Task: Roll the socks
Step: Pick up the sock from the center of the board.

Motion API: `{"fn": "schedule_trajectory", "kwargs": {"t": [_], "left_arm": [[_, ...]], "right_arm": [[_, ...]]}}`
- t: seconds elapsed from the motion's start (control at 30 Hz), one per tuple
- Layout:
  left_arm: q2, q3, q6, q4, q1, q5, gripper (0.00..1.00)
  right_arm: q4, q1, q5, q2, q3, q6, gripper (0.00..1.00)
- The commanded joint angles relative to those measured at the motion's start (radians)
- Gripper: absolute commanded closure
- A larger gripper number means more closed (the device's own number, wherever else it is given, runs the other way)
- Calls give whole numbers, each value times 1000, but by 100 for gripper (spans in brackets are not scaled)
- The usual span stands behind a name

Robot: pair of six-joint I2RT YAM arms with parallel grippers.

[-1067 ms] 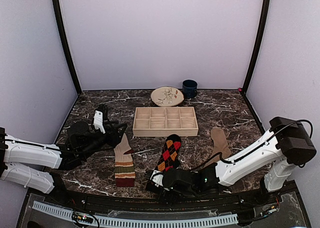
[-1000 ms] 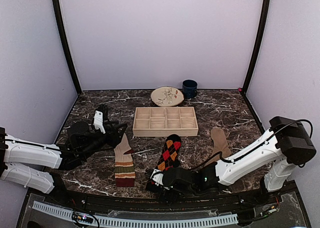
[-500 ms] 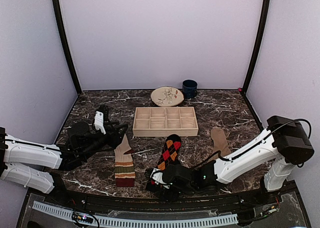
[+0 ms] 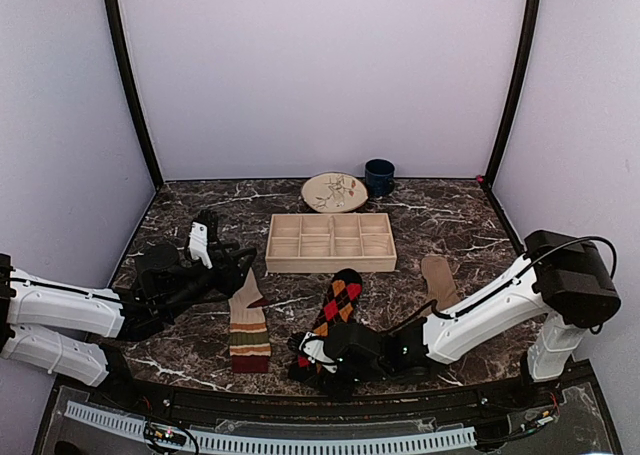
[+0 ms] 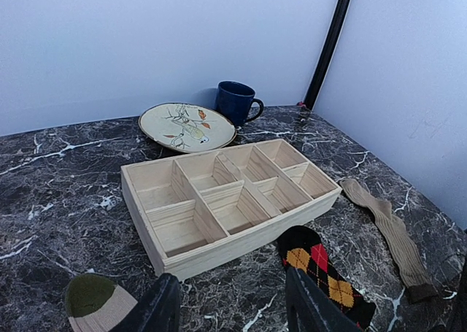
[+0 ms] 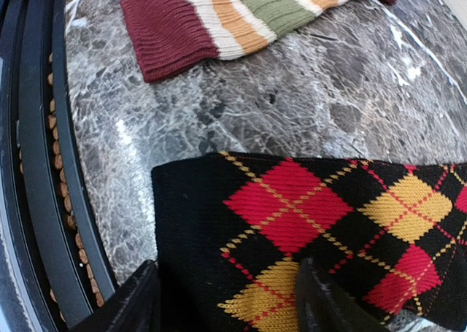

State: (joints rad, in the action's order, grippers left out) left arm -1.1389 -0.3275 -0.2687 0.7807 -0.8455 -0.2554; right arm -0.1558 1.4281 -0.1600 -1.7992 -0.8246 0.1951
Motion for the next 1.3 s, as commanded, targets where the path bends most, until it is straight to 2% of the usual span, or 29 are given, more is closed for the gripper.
{"fn": "schedule_trajectory", "kwargs": {"t": [0.0,0.2,0.37,0.63,0.9,1.1,1.27], "left_arm": [[3,-16,79,-167,-7,-147,47],[-3,-18,79,-164,-9,-149,47],[-15,-22,79,-161,-10,-149,47],[-42,-26,76,-155,-13,-145,46],[-24,-4,77,-135,-24,-131,45],[-13,4,77,-139,-33,-142,45],[0,10,72,-145,-39,-153,45]], "right_arm": [[8,-15,64,-32,20,24,44],[1,-18,89,-19,31,31,59],[-6,-18,103,-4,26,39,62],[-65,-31,115,73,37,77,60],[-166,-98,206,112,81,165,61],[-138,-86,220,106,76,142,57],[6,3,130,51,-13,105,49]]}}
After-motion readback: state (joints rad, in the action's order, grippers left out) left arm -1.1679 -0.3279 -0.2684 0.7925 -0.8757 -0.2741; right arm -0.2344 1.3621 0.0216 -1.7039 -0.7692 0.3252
